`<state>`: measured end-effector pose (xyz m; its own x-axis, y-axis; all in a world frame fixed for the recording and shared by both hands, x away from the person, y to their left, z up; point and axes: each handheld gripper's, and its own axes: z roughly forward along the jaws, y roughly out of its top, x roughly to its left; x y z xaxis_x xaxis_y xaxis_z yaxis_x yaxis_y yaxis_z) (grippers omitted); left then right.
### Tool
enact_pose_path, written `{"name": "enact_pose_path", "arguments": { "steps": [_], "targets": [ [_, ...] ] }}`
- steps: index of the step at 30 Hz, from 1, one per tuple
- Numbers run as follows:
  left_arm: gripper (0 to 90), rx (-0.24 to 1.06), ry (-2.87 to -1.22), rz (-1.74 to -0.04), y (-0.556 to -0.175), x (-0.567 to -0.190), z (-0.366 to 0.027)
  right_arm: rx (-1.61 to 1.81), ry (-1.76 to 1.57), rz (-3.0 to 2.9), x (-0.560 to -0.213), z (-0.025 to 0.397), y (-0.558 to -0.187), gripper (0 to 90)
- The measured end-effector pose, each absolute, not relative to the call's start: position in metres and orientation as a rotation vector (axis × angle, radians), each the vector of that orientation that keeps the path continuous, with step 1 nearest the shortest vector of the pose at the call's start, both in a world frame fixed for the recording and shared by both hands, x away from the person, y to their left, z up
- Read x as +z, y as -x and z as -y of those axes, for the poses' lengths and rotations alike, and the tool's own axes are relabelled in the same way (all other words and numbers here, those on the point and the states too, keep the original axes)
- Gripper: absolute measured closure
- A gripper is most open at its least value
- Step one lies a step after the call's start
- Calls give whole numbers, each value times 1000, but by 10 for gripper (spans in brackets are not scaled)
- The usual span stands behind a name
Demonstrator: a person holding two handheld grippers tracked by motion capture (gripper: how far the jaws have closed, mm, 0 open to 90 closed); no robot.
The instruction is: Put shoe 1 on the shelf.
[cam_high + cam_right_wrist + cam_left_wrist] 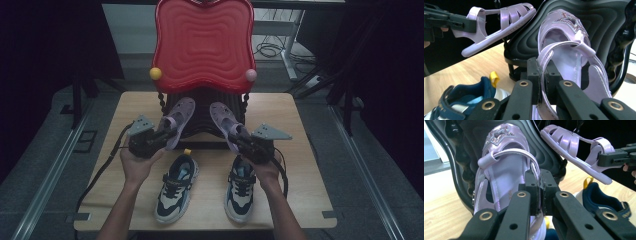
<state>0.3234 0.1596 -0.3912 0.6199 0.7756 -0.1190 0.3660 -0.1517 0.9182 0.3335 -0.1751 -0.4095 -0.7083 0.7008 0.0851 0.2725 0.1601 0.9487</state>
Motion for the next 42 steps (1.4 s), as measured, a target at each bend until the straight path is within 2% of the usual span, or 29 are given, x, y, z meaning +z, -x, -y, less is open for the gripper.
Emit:
{"name": "enact_pose_path", "arguments": {
  "steps": [28,42],
  "targets": [
    [859,491,-1754,-938,-357,-396,-145,1506,-950,-2022,-401,152,-371,855],
    [859,544,-1757,-911,-372,-384,-129,1460,-937,-1993,-400,139,-384,855]
  ]
}}
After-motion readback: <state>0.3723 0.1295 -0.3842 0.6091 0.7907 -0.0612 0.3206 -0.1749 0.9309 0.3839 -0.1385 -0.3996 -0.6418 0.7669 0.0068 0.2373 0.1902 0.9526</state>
